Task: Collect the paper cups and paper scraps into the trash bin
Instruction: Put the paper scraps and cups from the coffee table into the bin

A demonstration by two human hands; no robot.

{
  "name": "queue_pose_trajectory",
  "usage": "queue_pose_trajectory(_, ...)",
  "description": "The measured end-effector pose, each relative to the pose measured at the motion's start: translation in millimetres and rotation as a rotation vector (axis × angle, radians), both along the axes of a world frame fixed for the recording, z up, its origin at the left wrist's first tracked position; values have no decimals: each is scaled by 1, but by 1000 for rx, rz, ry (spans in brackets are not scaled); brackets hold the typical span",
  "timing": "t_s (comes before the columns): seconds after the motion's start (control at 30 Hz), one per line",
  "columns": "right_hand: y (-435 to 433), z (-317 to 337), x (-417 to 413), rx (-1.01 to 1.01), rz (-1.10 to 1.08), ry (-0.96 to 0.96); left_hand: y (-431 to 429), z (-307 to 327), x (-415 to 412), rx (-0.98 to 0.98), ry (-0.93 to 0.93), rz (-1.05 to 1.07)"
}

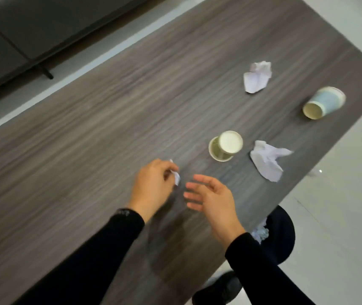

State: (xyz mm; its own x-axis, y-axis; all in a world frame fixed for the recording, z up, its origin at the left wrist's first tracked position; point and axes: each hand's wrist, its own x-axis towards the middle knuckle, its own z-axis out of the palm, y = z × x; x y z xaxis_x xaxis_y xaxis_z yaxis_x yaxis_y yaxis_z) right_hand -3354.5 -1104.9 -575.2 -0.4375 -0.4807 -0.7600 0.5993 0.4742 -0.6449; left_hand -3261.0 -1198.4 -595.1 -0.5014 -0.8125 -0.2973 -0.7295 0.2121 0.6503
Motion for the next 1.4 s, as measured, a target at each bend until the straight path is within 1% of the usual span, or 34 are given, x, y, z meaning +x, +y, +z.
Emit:
queue_pose_trajectory(0.07, 26, 2, -12, 8, -89, 40, 42, 6, -21, 55, 71, -52)
queue_pose_trajectory(0.17, 77, 6, -38, 71, -299, 121, 95, 8, -52, 87, 133, -78)
queue_pose_trajectory(0.23, 117, 5, -58, 133, -423, 99, 126, 4, -73, 121, 118, -91)
queue_pose_trajectory(0.33, 177, 0, -87, 222, -545, 77, 171, -9, -104, 220, 18, -180)
queue_pose_trajectory(0.43, 231, -3, -111, 263, -591, 66, 211, -24, -132, 253, -90, -288)
queue_pose_trajectory(0.5, 260, -3, -124, 267, -591, 50, 228, -32, -147, 291, -142, -322)
queue_pose_trajectory(0.6, 290, -2, -142, 274, -584, 43, 242, -39, -162, 372, -211, -415)
queue_pose_trajectory(0.67, 299, 1, -153, 258, -572, 30, 243, -38, -168, 352, -258, -458)
queue_pose_trajectory(0.8, 285, 12, -166, 186, -506, -13, 226, -23, -175, 292, -248, -360)
queue_pose_trajectory(0.97, 233, 31, -176, 87, -374, -42, 176, 10, -186, 165, -132, -227)
queue_pose_trajectory(1.1, 184, 38, -184, 43, -246, 6, 127, 35, -194, -9, -52, -130)
queue_pose_trajectory(1.2, 149, 39, -191, 39, -205, 39, 91, 45, -192, -255, -5, -82)
queue_pose_trajectory(1.23, 138, 39, -193, 45, -197, 52, 80, 46, -190, -304, 0, -72)
queue_pose_trajectory(1.27, 128, 36, -195, 54, -192, 67, 69, 44, -187, -310, -27, -70)
queue_pose_trajectory(1.37, 105, 27, -196, 111, -194, 109, 49, 29, -174, -200, -281, -129)
queue_pose_trajectory(1.4, 99, 22, -196, 139, -182, 139, 46, 23, -169, -173, -329, -138)
